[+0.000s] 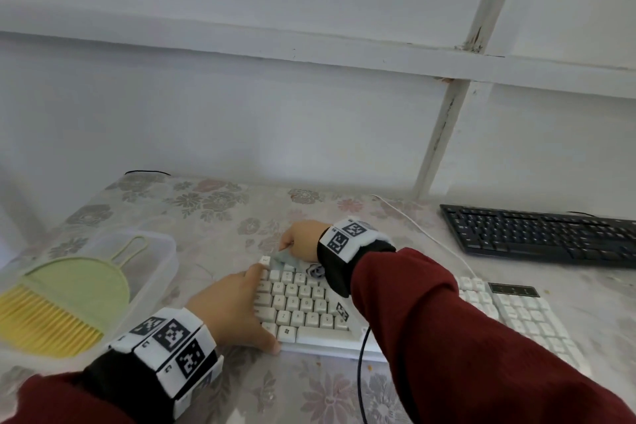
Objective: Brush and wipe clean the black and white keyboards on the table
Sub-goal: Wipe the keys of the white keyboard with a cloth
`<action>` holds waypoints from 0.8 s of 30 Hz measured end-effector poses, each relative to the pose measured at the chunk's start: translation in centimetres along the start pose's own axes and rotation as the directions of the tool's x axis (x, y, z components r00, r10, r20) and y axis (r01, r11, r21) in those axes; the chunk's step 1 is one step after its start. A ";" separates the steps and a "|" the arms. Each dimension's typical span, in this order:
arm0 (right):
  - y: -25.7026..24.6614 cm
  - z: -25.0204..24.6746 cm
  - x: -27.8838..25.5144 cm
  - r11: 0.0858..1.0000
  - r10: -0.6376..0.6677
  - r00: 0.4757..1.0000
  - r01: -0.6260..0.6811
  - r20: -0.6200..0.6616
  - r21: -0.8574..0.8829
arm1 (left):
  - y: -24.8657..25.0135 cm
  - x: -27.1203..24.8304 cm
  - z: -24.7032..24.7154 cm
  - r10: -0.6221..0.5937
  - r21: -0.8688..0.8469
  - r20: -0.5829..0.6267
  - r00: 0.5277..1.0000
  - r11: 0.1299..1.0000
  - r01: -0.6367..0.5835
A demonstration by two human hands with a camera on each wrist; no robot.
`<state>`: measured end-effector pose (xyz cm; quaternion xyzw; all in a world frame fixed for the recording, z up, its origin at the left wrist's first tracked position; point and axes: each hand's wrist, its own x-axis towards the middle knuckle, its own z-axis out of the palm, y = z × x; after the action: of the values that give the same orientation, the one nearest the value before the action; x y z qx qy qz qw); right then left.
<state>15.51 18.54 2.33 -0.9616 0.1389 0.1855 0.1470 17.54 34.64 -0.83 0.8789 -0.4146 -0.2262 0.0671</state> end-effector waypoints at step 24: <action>19.1 -0.5 -13.3 0.898 0.358 0.932 -0.329 0.051 -0.293 | -0.3 0.5 -0.1 -0.007 0.020 0.030 1.000 1.000 0.007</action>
<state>-2.32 3.69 3.64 -0.9221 0.2710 0.2756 -0.0183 18.02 34.45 -1.02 0.8774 -0.4147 -0.2357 0.0515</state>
